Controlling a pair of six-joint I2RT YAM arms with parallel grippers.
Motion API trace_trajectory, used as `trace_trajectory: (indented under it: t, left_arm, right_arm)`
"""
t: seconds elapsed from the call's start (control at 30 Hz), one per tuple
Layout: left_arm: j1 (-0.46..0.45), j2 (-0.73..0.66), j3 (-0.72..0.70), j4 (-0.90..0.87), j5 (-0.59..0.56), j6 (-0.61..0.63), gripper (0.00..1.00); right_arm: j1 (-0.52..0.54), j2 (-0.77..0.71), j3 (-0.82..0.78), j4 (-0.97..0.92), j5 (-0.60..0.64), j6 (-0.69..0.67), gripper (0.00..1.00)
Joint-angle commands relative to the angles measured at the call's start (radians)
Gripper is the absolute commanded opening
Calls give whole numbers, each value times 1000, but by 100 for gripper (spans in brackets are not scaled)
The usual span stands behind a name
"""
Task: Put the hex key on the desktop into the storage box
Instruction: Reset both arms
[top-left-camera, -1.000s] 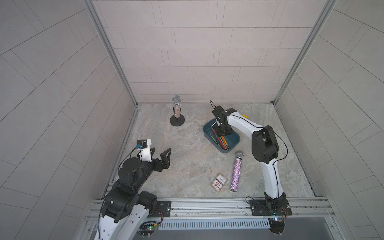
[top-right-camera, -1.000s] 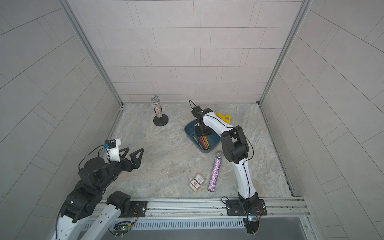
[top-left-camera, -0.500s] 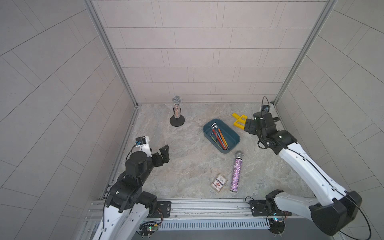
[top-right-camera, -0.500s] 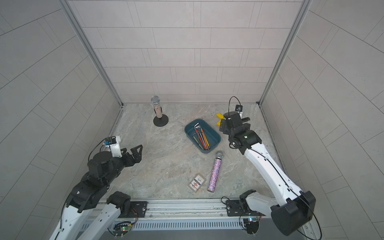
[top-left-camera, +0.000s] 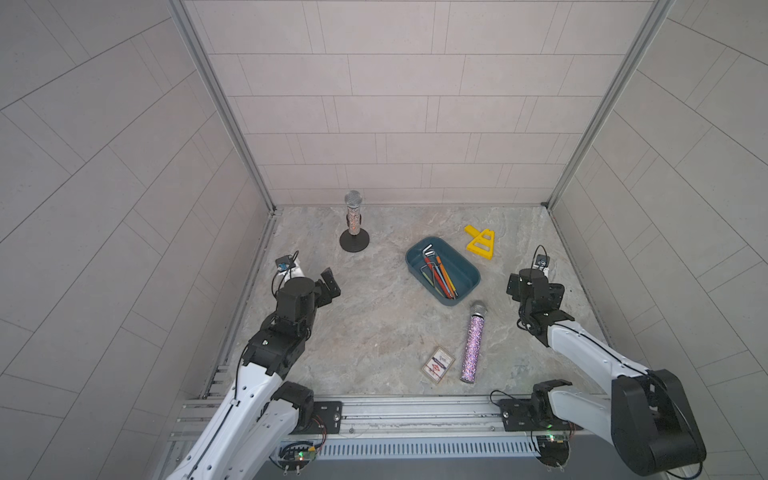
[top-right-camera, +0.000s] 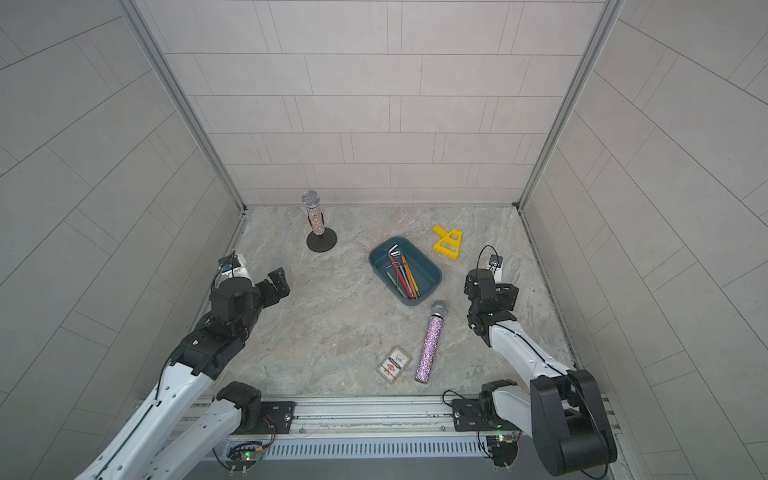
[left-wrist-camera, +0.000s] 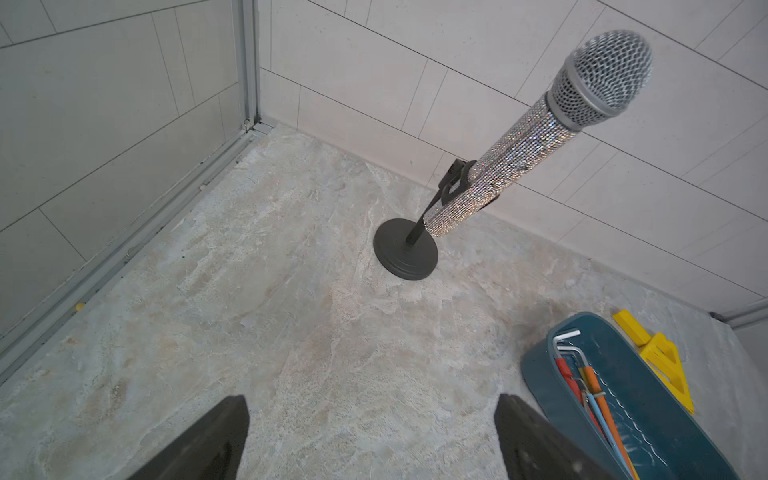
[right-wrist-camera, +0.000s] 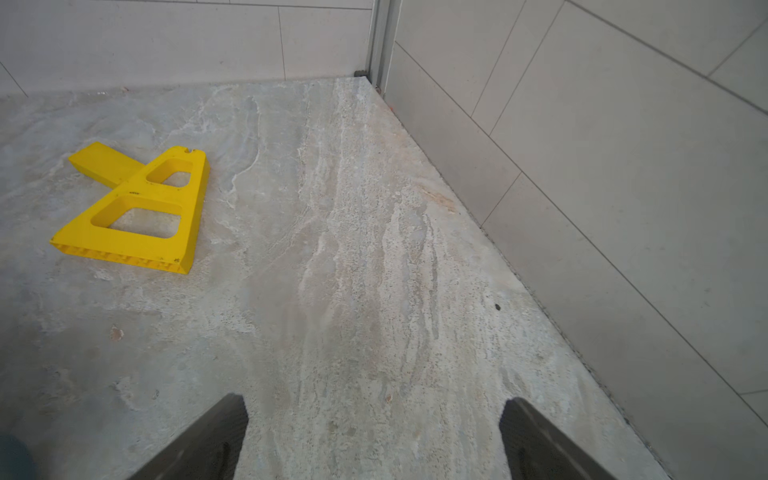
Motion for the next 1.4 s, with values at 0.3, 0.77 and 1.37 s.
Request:
trace_trajectory:
  t: [0.3, 0.77, 1.37]
  left_arm:
    - [55, 192, -277, 739, -202, 230, 100]
    - [155, 593, -422, 1238, -124, 526, 100]
    - [275, 852, -232, 1135, -14, 399, 100]
  right_arm:
    - [-34, 364, -212, 930, -136, -200, 100]
    - [-26, 409, -220, 1034, -86, -203, 100]
    - [-25, 399, -202, 985, -85, -202, 100]
